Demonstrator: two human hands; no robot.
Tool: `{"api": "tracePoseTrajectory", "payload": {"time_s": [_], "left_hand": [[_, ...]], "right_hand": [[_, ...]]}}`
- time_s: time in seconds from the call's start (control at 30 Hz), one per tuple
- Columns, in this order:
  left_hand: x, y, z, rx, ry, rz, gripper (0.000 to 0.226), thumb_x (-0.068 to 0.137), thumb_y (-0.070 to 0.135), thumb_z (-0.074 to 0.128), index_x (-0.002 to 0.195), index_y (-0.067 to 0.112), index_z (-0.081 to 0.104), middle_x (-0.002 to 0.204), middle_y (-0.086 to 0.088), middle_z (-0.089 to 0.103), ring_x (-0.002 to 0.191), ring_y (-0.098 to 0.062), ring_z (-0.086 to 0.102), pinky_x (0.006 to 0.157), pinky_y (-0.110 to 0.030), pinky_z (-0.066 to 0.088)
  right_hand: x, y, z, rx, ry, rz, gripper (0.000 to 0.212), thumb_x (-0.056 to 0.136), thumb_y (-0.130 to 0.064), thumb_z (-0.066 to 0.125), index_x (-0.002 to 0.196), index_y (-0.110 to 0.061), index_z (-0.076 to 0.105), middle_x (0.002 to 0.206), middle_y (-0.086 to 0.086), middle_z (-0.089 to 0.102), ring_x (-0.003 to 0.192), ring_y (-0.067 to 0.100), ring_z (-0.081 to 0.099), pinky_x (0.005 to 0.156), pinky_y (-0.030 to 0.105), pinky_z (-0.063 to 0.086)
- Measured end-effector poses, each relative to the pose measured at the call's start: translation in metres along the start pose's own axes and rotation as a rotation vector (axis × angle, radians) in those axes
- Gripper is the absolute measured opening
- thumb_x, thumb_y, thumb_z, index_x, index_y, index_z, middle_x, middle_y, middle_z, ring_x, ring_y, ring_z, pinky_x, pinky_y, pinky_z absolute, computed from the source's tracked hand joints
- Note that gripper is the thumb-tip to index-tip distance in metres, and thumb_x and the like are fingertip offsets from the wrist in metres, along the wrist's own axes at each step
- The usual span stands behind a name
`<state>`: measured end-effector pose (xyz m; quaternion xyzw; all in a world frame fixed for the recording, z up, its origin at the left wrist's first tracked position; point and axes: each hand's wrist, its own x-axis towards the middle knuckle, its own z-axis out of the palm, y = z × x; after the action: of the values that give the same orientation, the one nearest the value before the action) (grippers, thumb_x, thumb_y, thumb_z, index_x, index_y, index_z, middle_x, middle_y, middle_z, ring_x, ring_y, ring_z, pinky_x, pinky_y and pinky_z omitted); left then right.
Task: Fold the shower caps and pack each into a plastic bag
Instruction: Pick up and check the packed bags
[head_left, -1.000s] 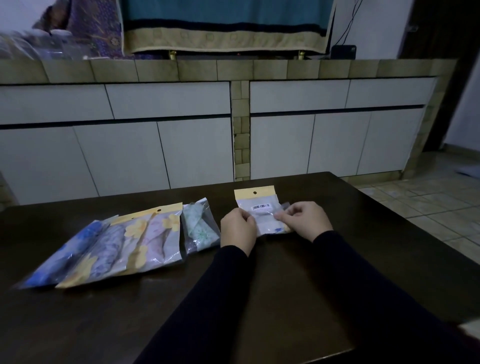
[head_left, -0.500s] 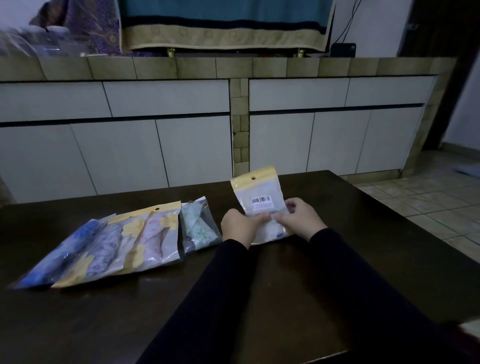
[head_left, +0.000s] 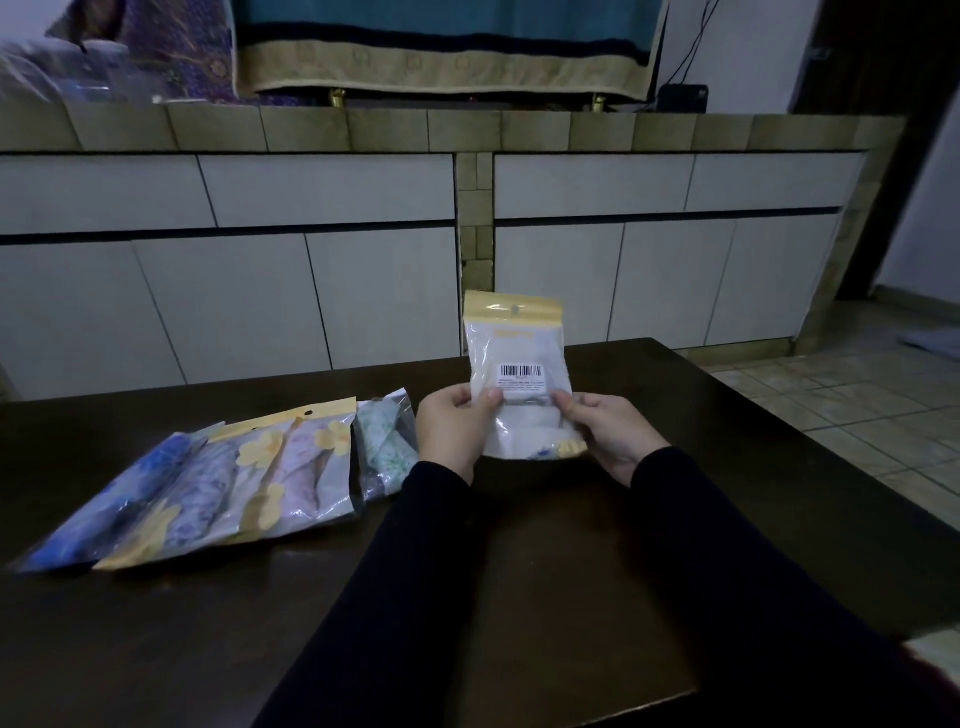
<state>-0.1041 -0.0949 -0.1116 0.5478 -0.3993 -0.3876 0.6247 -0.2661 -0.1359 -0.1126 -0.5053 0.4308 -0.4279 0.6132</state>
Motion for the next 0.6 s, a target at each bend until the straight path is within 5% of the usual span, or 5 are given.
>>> {"api": "tracePoseTrajectory", "payload": {"time_s": [0.13, 0.2, 0.27, 0.43, 0.6], "left_hand": [[-0.006, 0.002, 0.003, 0.309, 0.211, 0.239, 0.037, 0.085, 0.026, 0.069, 0.119, 0.019, 0.056, 0.12, 0.0, 0.055, 0.095, -0.006, 0.056, 0.072, -0.014, 0.046], [-0.014, 0.005, 0.007, 0.645, 0.387, 0.472, 0.042, 0.084, 0.029, 0.069, 0.122, 0.023, 0.053, 0.12, 0.002, 0.04, 0.099, -0.005, 0.042, 0.08, -0.019, 0.038], [-0.02, 0.006, 0.014, 0.762, 0.329, 0.592, 0.036, 0.086, 0.036, 0.065, 0.119, 0.024, 0.056, 0.111, 0.006, 0.041, 0.095, -0.004, 0.038, 0.079, -0.019, 0.031], [-0.015, 0.006, 0.014, 0.23, 0.037, 0.261, 0.035, 0.087, 0.047, 0.062, 0.109, 0.02, 0.057, 0.102, 0.007, 0.061, 0.088, -0.003, 0.059, 0.067, -0.013, 0.041], [-0.005, 0.003, 0.0, 0.206, 0.043, 0.221, 0.013, 0.092, 0.03, 0.059, 0.085, 0.022, 0.066, 0.085, -0.002, 0.071, 0.084, -0.019, 0.066, 0.079, -0.039, 0.054]], "right_hand": [[-0.001, 0.004, 0.016, -0.011, 0.136, -0.099, 0.018, 0.091, -0.023, 0.063, 0.09, -0.005, 0.068, 0.092, 0.013, 0.072, 0.081, 0.024, 0.068, 0.081, 0.039, 0.056], [-0.004, 0.007, 0.025, -0.056, 0.253, -0.208, 0.019, 0.089, -0.023, 0.067, 0.087, -0.004, 0.069, 0.089, 0.012, 0.072, 0.084, 0.026, 0.068, 0.084, 0.043, 0.055], [-0.009, 0.007, 0.033, -0.119, 0.304, -0.309, 0.016, 0.089, -0.022, 0.066, 0.089, -0.006, 0.069, 0.09, 0.009, 0.071, 0.089, 0.026, 0.067, 0.084, 0.042, 0.055], [-0.018, 0.008, 0.032, -0.038, -0.213, -0.421, 0.032, 0.089, -0.013, 0.052, 0.116, -0.008, 0.066, 0.116, 0.0, 0.068, 0.114, 0.013, 0.06, 0.092, 0.021, 0.049], [-0.001, 0.008, 0.031, -0.092, 0.131, -0.423, 0.04, 0.085, -0.025, 0.07, 0.122, -0.018, 0.058, 0.118, 0.001, 0.062, 0.11, 0.017, 0.06, 0.091, 0.032, 0.052]]}}
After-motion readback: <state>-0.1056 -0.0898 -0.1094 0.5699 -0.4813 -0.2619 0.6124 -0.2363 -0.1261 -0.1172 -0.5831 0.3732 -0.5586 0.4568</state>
